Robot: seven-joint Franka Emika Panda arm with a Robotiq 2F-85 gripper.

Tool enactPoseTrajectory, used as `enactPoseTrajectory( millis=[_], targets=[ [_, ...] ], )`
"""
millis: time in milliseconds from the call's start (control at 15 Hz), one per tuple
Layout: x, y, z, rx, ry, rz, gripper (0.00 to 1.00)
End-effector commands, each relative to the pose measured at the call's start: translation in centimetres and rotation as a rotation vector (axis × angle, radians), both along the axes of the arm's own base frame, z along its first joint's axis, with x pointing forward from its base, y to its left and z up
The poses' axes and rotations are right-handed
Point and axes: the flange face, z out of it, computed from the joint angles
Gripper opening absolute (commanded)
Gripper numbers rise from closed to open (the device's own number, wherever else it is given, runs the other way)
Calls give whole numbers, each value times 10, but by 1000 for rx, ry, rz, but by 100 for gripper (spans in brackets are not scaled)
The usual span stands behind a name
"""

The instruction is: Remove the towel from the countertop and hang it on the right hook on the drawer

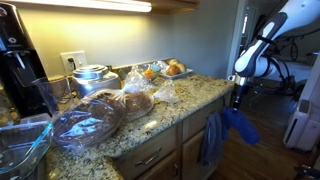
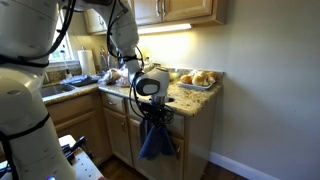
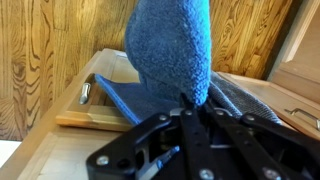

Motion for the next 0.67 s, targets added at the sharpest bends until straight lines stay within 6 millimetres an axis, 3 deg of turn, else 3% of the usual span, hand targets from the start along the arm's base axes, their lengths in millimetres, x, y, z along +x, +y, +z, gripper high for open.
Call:
enactPoseTrajectory(
  millis=[0, 600],
  targets=[
    [-2, 2, -2, -13, -17, -26, 36],
    [-13, 4, 29, -34, -72, 7, 92]
  ],
)
